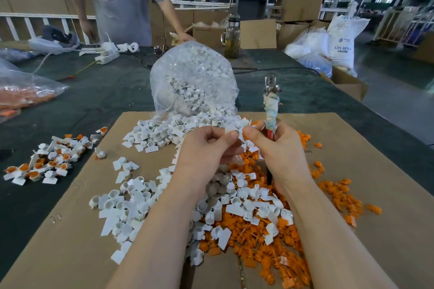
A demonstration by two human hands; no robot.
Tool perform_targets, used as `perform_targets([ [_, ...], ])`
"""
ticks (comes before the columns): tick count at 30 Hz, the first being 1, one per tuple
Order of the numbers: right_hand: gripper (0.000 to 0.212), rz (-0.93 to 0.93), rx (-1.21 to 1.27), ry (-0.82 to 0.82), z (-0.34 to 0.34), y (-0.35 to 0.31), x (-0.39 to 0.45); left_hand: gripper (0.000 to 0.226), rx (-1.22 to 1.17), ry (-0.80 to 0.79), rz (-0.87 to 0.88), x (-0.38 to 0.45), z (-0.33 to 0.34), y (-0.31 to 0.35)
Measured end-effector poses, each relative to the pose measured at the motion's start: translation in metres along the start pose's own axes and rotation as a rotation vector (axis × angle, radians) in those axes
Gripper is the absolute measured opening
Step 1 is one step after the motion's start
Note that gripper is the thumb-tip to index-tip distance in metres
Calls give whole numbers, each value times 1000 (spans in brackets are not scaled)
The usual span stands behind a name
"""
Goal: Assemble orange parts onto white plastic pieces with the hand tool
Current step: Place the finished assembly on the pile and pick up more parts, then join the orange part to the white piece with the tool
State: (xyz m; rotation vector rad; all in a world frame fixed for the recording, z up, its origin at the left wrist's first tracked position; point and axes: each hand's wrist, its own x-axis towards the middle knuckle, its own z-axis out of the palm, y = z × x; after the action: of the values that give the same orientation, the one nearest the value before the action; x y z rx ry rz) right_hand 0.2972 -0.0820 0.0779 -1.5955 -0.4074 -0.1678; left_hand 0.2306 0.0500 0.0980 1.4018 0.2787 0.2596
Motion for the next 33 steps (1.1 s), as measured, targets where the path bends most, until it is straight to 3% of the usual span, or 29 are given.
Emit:
perform_targets([
  [5, 14, -78, -20, -40, 4, -3, -3, 9, -202, -22, -63, -2, 0, 0],
  [23, 17, -216, -511, -81, 9, 1, -6, 9, -198, 98, -40, 1, -3, -2],
  [33, 8, -166, -287, -59, 5, 1, -6, 12, -206, 230, -9, 4, -4, 0],
])
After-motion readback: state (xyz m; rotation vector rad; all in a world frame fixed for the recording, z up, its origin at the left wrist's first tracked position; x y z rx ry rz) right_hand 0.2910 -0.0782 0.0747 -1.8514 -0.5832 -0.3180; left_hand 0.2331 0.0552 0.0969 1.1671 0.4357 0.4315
